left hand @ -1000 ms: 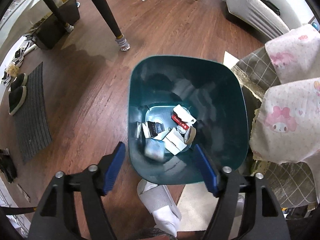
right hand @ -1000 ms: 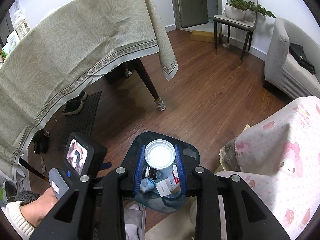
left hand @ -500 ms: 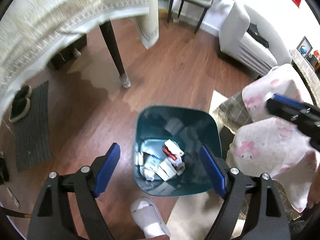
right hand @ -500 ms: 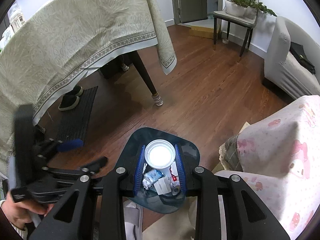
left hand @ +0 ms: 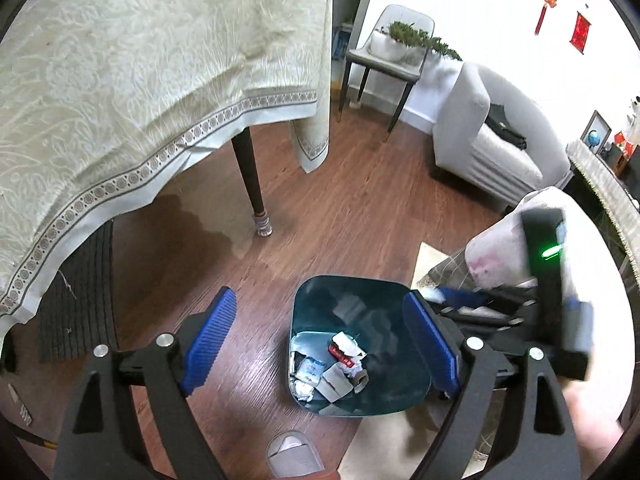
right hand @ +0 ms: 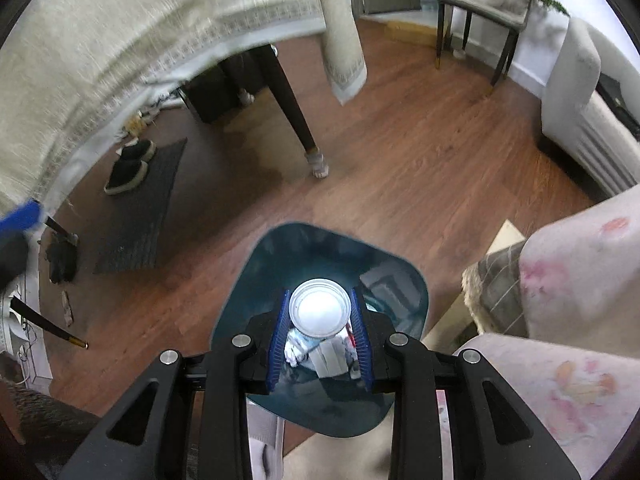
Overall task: Collect trash
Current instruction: 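Open the right tool over the teal bin to drop the white lid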
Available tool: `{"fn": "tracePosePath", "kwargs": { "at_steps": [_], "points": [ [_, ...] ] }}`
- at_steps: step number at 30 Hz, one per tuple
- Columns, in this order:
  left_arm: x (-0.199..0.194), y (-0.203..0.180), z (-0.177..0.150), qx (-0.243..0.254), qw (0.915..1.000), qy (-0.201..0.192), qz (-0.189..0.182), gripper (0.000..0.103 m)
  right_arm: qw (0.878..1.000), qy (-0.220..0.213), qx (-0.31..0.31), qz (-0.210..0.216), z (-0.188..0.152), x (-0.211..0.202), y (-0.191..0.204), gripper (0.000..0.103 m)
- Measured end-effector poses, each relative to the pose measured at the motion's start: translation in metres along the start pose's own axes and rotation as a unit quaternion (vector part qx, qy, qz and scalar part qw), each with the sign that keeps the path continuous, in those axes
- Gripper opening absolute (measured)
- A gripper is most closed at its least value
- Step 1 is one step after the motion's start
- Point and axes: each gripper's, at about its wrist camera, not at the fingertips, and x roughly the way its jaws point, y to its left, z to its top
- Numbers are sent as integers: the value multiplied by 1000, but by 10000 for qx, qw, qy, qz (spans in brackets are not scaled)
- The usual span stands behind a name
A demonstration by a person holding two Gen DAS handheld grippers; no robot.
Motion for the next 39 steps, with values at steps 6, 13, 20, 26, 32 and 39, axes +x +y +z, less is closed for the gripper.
{"fn": "tracePosePath", "kwargs": {
  "at_steps": [6,13,20,26,32,39],
  "points": [
    [-7,-5,5,108,9999,-120,0,88,9990,438,57,-80,-18,38,-7,30],
    [-12,-11,7,134,9998,-114,-120,88,9966,801,-95,-138,-31,63,-3,31],
    [-16,-22,8,266,9994,-156,-178,88,9942,978,-246,-377,-38,75,0,41],
    [-18,-27,8,401,9989,-195,-132,88,9947,964,-197,-298,-37,69,-3,48],
    [-24,-29,11,419,9987,-274,-116,89,9962,804,-252,-202,-36,49,-1,48],
    [-31,-37,15,490,9981,-369,-90,95,9984,459,-308,-106,-31,6,1,48]
  ]
}}
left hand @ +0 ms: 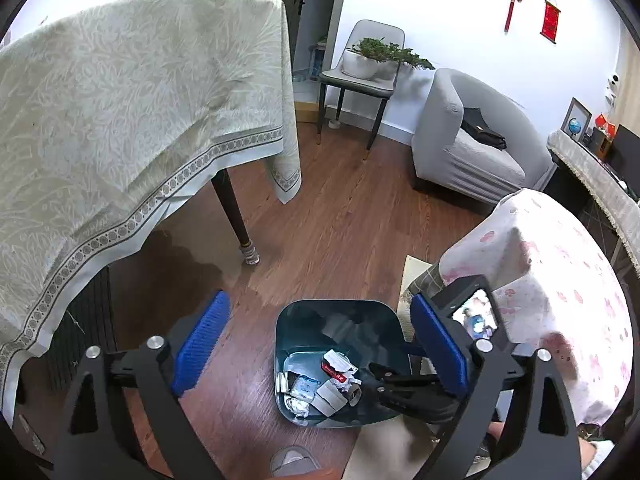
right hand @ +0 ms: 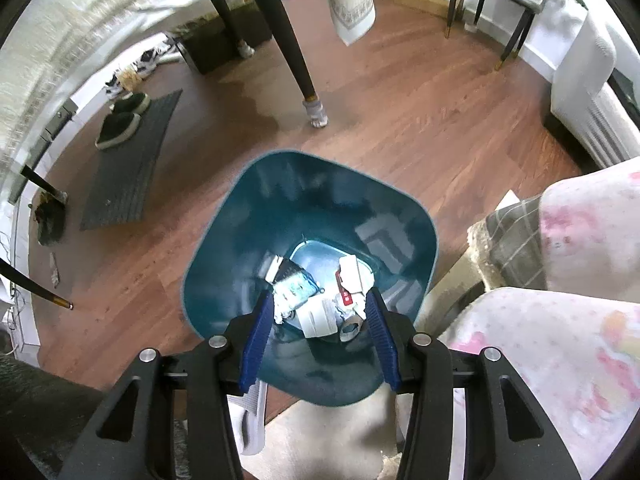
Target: Collect trash
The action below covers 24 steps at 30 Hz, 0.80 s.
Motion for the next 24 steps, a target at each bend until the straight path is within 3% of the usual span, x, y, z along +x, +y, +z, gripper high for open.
{"fn": "tracePosePath", "kwargs": {
  "at_steps": [13,24],
  "points": [
    [-14,-16,-9,313,9995,-16,58,99,9948,-1010,140,1,-1,-109,-6,55],
    [-47,-39,-7,471,9981,-397,26,99,9815,-1874,274,-287,-20,-198,-21,69]
  ]
}}
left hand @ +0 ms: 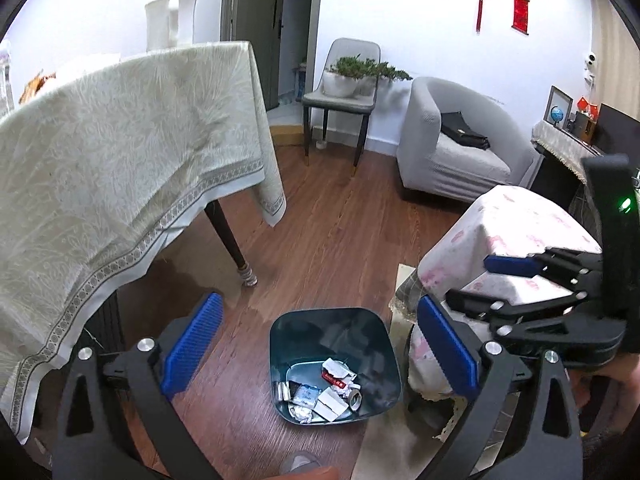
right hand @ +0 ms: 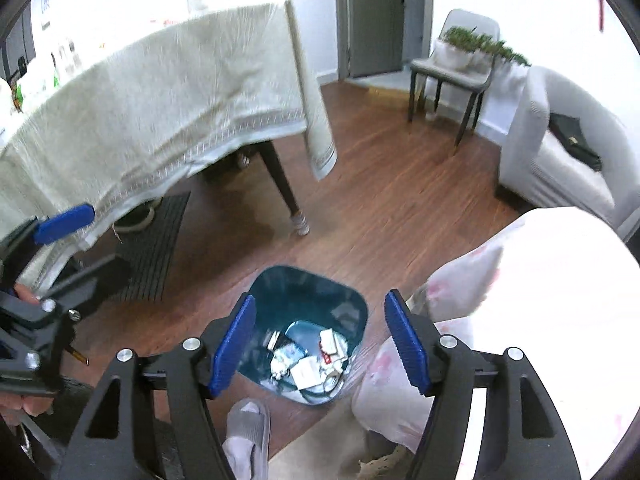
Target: Collect trash
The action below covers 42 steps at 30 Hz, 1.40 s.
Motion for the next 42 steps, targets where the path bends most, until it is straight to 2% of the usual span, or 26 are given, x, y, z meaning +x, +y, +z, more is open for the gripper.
{"fn": "tracePosePath", "kwargs": {
  "at_steps": [5,13,23,29,38,42],
  "points": [
    [-21,-12,0,59,9998,-162,-35,99,9987,-388,204,-264,-7,-38,-22,84],
    [-49,-21,-13,7,9995,-313,-26,99,9890,-1012,545,-928,-43,-103,-59,99],
    [-67,-67,-32,612,9962,-618,-27,99,9729,-1310,1192,-1485,-113,-174,-104,99],
    [-67,-83,-48,653,9963,-559,-53,100,9622,-1474,1508,-1722,-156,-195,-113,99],
    [-56,-92,-69,709,9967,-388,-59,100,9612,-1359,1505,-1868,-204,-200,-117,99],
    [-55,-92,-71,685,9969,-394,-68,100,9613,-1484,1480,-1790,-207,-204,-118,99]
  ]
}}
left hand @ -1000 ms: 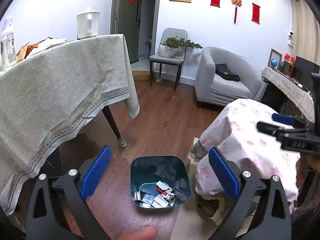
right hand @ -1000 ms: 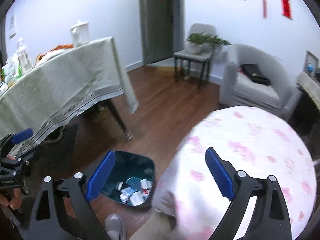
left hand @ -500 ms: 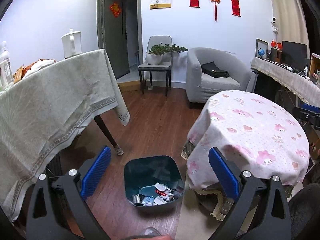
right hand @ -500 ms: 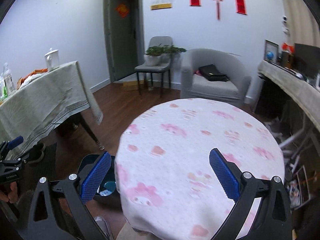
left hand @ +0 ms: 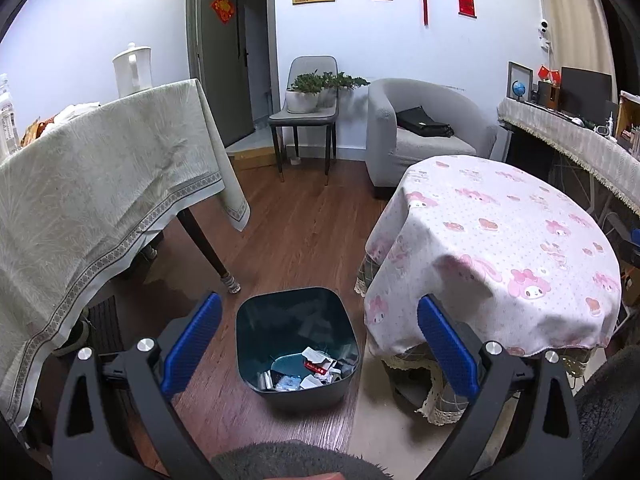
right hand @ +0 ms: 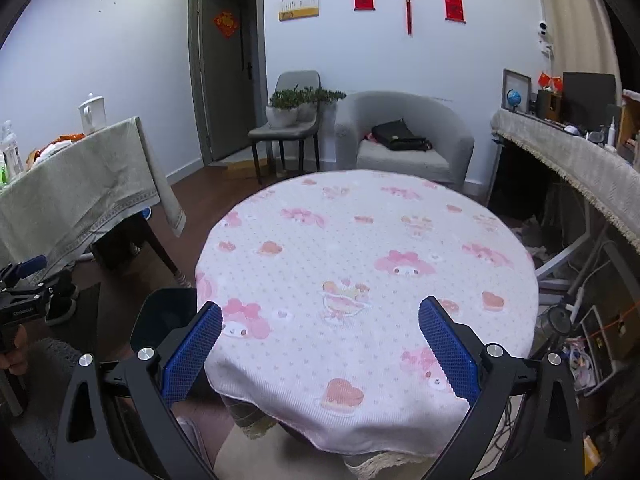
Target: Collect trash
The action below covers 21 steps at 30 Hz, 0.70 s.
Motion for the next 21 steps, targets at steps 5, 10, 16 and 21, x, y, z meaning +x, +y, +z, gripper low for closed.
{"fn": "tracePosePath", "kwargs": {
  "at_steps": [5,10,16,21],
  "points": [
    [2,1,-4,-50,10000,80,24,100,9994,-44,-190,276,-4,0,6,100],
    [2,7,-5,-185,9998,94,77,100,9981,7,-387,469,-5,1,14,100],
    [2,4,-7,-127,9998,84,122,100,9984,30,-356,449,-5,2,14,100],
    [4,5,-7,-154,9998,112,116,99,9985,20,-310,444,-6,2,11,100]
  ]
}}
